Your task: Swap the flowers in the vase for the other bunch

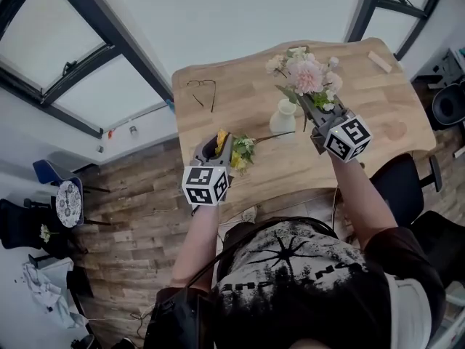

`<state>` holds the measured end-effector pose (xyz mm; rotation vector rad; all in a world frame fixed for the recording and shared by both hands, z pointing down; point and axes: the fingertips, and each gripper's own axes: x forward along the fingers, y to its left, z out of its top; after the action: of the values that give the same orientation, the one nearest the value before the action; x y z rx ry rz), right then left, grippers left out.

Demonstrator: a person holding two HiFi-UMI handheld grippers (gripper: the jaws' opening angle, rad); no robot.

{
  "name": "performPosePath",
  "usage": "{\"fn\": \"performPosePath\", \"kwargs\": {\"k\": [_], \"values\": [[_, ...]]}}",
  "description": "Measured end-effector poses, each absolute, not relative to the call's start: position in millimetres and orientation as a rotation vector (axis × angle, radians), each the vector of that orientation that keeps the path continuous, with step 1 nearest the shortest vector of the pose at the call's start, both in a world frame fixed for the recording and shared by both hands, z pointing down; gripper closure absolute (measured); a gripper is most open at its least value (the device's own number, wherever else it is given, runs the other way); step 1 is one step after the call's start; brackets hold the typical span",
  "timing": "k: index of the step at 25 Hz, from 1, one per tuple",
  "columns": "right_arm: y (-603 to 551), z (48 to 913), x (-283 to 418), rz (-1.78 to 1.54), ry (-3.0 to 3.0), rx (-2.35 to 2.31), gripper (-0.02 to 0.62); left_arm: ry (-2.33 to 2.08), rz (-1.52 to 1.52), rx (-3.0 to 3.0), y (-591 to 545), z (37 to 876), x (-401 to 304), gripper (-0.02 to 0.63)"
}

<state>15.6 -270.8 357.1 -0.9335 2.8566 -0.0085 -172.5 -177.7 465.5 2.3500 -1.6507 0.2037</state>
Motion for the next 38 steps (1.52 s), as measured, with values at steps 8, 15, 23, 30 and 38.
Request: {"fn": "performPosePath", "kwargs": {"k": [8, 15, 23, 30, 38], "values": [[-301, 339, 2, 0.04, 2.803, -0.935, 0.555, -1.536, 0.294, 2.381, -180, 486, -148, 0.528], [-325, 341, -12, 0.036, 2.767, -0.918, 0.555, -1.459, 0.319, 2.383, -183, 499, -137, 0.528], [-335, 350, -24, 0.016, 2.771, -0.901, 0.555, -1.442, 0.329, 2.362, -188, 511, -144, 0.528], [-326, 398, -21, -0.046, 2.797, -0.892, 0.555, -1.422, 0.32, 2.341, -193, 521, -147, 0.528], [-315, 418, -15, -0.033, 2.846, -0.891, 0.554, -1.388, 0.335, 2.34, -198, 531, -142, 0.528]]}}
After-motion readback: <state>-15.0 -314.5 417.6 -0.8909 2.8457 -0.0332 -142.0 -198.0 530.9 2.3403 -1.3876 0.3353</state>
